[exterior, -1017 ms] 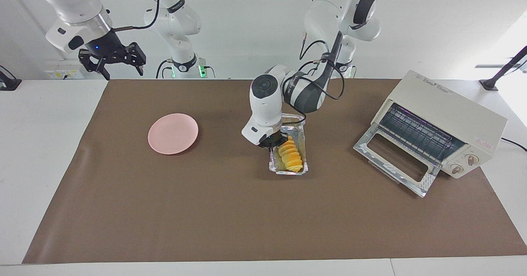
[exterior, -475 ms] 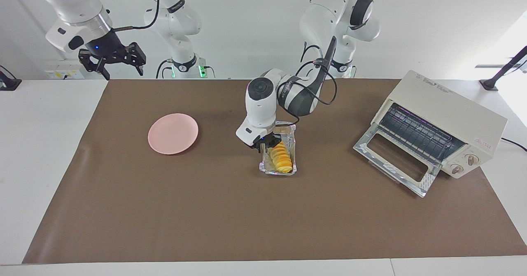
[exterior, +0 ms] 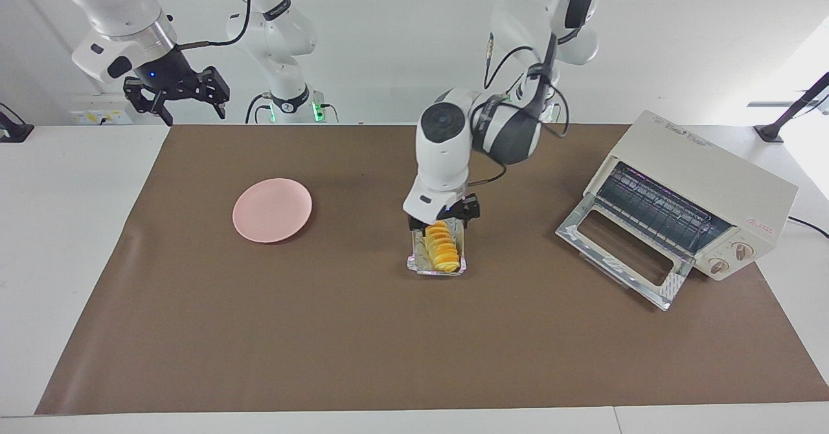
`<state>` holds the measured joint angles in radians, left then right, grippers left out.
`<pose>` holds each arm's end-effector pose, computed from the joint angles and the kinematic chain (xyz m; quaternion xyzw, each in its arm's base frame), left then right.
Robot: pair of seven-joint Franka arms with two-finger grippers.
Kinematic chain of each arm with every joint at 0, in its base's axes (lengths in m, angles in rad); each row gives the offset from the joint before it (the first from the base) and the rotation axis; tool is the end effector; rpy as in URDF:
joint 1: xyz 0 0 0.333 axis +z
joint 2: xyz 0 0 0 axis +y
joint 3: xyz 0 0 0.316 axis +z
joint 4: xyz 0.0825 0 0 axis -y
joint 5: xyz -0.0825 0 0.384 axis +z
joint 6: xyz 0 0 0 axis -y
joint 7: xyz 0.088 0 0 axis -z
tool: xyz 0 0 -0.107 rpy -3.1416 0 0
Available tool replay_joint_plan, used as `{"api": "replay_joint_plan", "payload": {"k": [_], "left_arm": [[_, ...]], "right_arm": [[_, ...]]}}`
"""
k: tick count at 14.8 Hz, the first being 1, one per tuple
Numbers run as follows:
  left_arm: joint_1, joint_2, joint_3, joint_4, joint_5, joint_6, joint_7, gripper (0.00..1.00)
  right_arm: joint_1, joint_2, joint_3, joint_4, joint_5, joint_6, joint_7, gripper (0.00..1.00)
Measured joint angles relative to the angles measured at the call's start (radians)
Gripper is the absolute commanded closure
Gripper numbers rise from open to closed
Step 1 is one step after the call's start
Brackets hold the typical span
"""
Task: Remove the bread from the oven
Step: 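Pull the foil tray out of the oven and carry it past the plate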
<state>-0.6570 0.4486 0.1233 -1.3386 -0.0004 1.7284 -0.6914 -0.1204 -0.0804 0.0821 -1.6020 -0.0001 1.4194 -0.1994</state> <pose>0.5819 -0.3620 0.4699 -0.9966 -0.0735 0.0074 0.0377 0.5127 -0.0178 0.6403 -0.9955 -0.0801 0.0512 0.0028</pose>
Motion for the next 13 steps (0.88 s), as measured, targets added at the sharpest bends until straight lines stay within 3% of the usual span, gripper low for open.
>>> {"api": "replay_joint_plan", "payload": {"k": [4,7,9,13], "left_arm": [[0.255,-0.198,0.009,-0.025,-0.001,-0.216,0.261,0.00],[0.430,-0.249,0.009,-0.058,-0.002,-0.347,0.527,0.00],[0.500,-0.290,0.010,-0.103,-0.002,-0.391,0.651,0.00],[0.550,-0.394,-0.039,-0.197,-0.001,-0.392,0.691,0.00]], "right_arm": [[0.002,-0.003,0.002,0.000,0.000,-0.007,0.000,0.00],[0.002,-0.019,0.003,0.000,0.000,-0.010,0.000,0.00],[0.004,-0.027,0.004,-0.002,0.003,-0.011,0.000,0.00],[0.036,-0.031,0.012,-0.061,0.041,0.083,0.030,0.00]]}}
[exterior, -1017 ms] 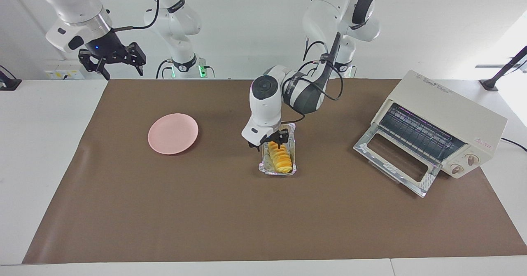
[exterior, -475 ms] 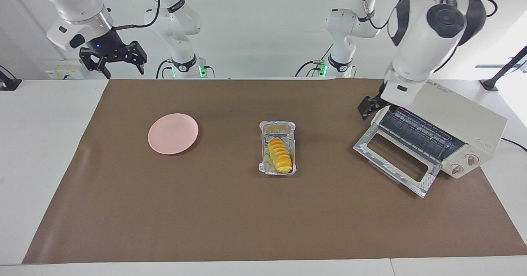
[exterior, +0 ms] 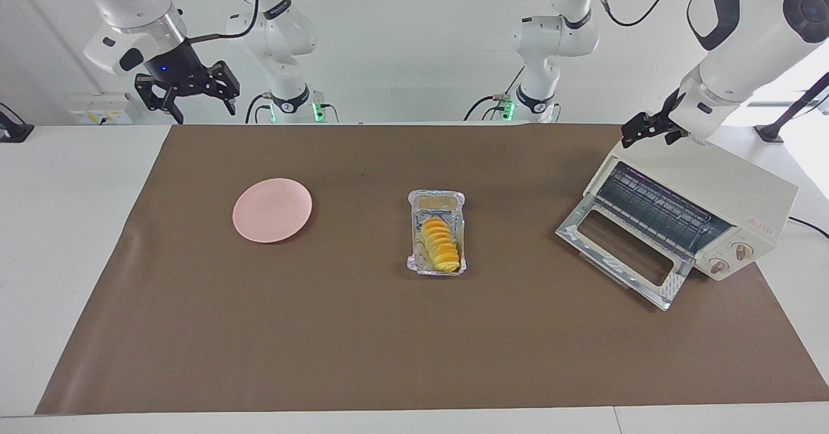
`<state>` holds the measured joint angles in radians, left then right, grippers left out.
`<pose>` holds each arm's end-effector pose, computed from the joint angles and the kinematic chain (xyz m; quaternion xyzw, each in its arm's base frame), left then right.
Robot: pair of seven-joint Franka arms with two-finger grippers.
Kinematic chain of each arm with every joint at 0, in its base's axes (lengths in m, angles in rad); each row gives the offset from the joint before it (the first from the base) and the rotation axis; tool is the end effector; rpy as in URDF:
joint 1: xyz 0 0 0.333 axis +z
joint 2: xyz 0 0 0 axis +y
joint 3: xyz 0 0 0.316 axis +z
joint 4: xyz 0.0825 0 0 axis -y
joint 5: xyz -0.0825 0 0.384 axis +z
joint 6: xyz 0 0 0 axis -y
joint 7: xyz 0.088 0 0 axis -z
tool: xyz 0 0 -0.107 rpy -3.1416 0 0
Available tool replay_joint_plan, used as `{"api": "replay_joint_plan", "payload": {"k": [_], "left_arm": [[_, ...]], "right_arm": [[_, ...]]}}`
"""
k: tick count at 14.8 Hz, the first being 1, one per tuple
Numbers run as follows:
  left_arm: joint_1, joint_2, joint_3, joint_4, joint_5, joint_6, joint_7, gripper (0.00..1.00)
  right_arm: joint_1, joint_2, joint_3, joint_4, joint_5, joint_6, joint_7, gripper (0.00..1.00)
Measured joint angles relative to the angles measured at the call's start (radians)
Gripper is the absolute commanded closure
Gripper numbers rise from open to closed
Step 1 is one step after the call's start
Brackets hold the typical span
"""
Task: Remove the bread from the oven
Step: 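Pull the foil tray out of the oven and carry it past the plate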
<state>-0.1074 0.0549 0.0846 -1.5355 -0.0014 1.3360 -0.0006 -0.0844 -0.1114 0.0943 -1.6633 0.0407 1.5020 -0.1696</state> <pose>0.5433 -0.0138 0.5934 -0.9919 0.0109 0.1267 0.0031 0.5118 0.0125 0.6345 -0.9955 -0.0901 0.0239 0.0171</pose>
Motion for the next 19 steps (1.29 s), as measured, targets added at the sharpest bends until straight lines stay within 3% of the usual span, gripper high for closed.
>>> {"api": "replay_joint_plan", "payload": {"k": [3,5,11,16,19], "left_arm": [[0.064,-0.029,-0.120,-0.048,0.001,0.020,0.003,0.00],[0.074,-0.029,-0.140,-0.064,0.001,0.031,0.003,0.00],[0.079,-0.032,-0.142,-0.070,0.001,0.033,0.003,0.00],[0.101,-0.032,-0.180,-0.076,0.001,0.033,0.011,0.00],[0.102,-0.032,-0.193,-0.077,0.001,0.031,0.011,0.00]], "right_arm": [[0.120,0.021,0.009,-0.096,0.004,0.148,0.186,0.00],[0.195,0.063,0.012,-0.119,0.005,0.221,0.303,0.00],[0.412,0.290,0.014,-0.128,0.005,0.487,0.674,0.00],[0.570,0.485,0.012,-0.032,-0.057,0.568,0.974,0.00],[0.607,0.599,0.009,0.018,-0.102,0.638,1.045,0.00]]}}
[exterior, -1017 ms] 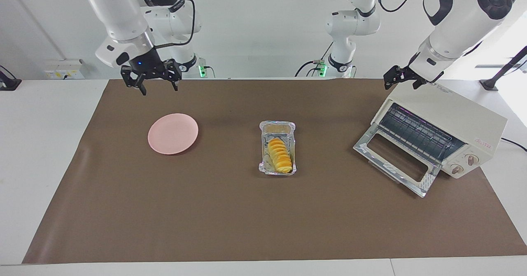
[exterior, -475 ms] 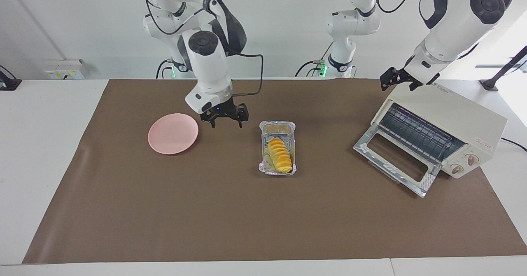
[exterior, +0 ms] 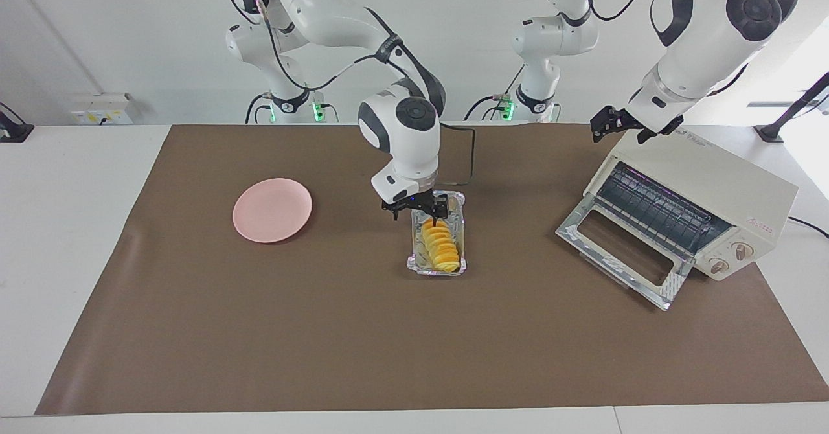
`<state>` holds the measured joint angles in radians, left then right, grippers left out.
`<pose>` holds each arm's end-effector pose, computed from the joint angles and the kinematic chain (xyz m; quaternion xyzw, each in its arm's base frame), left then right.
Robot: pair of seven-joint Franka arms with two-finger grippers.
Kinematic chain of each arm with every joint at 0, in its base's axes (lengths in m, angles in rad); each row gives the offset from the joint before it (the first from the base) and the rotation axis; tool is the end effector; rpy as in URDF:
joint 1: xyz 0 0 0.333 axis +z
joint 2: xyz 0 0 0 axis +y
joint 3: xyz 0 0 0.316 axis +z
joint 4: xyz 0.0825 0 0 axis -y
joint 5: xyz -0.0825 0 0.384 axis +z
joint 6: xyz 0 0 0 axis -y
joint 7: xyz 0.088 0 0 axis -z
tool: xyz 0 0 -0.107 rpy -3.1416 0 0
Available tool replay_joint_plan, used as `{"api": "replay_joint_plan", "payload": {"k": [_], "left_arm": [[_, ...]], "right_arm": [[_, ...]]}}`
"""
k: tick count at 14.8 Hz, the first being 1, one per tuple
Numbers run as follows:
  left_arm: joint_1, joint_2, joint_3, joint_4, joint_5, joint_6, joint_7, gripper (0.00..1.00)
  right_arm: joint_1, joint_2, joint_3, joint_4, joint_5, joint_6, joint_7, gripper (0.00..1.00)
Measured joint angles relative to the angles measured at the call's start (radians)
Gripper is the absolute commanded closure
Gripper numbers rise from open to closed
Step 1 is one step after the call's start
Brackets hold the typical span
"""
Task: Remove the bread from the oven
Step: 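Pull the foil tray out of the oven and carry it past the plate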
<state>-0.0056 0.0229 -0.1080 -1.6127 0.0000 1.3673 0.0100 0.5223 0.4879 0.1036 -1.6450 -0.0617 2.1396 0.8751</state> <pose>0.5313 -0.0600 0.5781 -0.9891 0.0614 0.1336 0.0057 0.5563 0.3888 0.3336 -0.9935 0.1140 -0.0048 0.0019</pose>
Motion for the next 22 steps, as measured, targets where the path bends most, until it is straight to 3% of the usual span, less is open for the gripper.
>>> {"api": "replay_joint_plan", "payload": {"k": [3,5,6,7,8,9,17,20,22], "left_arm": [[0.004,-0.002,0.001,0.000,0.000,0.000,-0.001,0.00],[0.004,-0.006,0.000,0.000,0.000,0.000,-0.001,0.00],[0.004,-0.009,0.000,0.000,0.000,0.000,-0.001,0.00],[0.004,-0.010,0.000,0.000,0.000,0.000,-0.001,0.00],[0.005,-0.011,0.000,0.000,0.000,0.000,-0.001,0.00],[0.005,-0.011,0.000,0.000,0.000,0.000,-0.001,0.00],[0.005,-0.011,0.000,0.000,0.000,0.000,-0.001,0.00],[0.005,-0.011,0.000,0.000,0.000,0.000,-0.001,0.00],[0.005,-0.011,0.000,0.000,0.000,0.000,-0.001,0.00]], "right_arm": [[-0.014,0.020,-0.014,0.000,-0.003,0.011,0.000,0.02],[-0.020,0.020,-0.015,0.000,-0.008,0.012,-0.001,0.14],[-0.019,0.021,-0.015,-0.001,-0.009,0.017,-0.001,0.27],[-0.018,0.022,-0.015,-0.003,-0.009,0.024,-0.001,0.50],[-0.017,0.023,-0.013,-0.006,-0.009,0.028,-0.001,0.82],[-0.017,0.025,-0.013,-0.008,-0.010,0.035,-0.001,1.00],[-0.018,0.030,-0.013,-0.019,-0.011,0.092,-0.001,1.00],[-0.040,0.028,-0.020,0.106,-0.011,-0.064,-0.027,1.00],[-0.117,0.023,-0.022,0.200,-0.003,-0.169,-0.121,1.00]]}}
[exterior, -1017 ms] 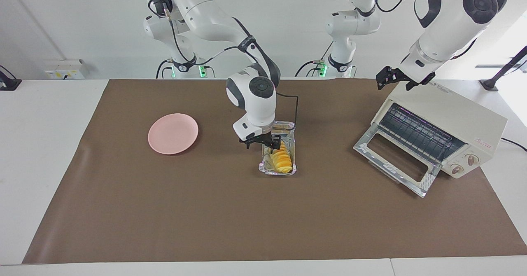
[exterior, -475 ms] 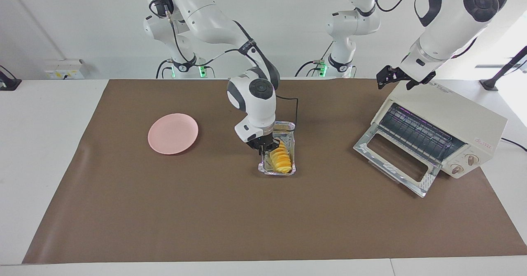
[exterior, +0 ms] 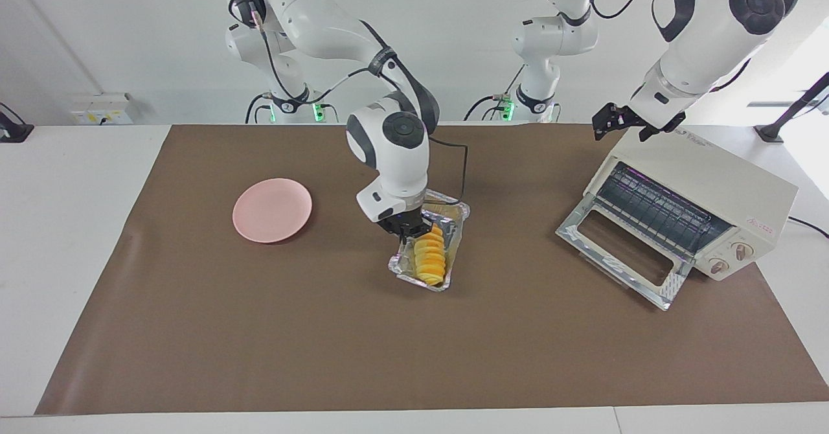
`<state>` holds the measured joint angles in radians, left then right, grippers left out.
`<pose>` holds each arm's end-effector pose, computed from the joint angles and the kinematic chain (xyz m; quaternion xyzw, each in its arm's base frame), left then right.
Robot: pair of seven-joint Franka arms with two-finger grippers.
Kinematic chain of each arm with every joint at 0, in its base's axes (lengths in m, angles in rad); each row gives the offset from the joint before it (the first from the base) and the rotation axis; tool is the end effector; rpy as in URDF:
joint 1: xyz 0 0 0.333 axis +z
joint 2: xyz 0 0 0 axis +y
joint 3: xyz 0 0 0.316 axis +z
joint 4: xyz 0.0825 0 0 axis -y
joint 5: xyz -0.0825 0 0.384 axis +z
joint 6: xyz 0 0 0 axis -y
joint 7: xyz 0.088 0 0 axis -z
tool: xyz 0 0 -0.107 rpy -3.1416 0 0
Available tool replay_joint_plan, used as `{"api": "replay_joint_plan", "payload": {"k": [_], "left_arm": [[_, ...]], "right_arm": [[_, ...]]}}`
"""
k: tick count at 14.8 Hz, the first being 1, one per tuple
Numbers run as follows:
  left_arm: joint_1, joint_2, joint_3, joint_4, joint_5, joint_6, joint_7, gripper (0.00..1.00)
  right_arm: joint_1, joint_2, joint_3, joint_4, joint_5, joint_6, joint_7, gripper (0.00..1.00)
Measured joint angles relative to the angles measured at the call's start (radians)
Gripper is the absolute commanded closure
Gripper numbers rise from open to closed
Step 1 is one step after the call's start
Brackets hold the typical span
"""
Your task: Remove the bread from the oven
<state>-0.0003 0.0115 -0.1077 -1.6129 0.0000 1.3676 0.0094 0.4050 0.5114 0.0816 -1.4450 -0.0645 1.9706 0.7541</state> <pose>0.5289 -0.0570 0.5840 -0.9901 0.0583 0.1279 0.0057 0.6277 0.3163 0.3954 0.9919 -0.1264 0.0123 0.0034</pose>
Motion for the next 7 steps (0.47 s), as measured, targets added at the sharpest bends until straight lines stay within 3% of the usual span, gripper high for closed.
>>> {"api": "replay_joint_plan", "payload": {"k": [2,7], "left_arm": [[0.000,0.000,0.000,0.000,0.000,0.000,0.000,0.00],[0.000,0.000,0.000,0.000,0.000,0.000,0.000,0.00]], "right_arm": [[-0.113,-0.003,0.000,0.047,0.027,-0.048,-0.155,1.00],[-0.359,0.024,-0.001,0.047,0.046,-0.013,-0.564,1.00]]}}
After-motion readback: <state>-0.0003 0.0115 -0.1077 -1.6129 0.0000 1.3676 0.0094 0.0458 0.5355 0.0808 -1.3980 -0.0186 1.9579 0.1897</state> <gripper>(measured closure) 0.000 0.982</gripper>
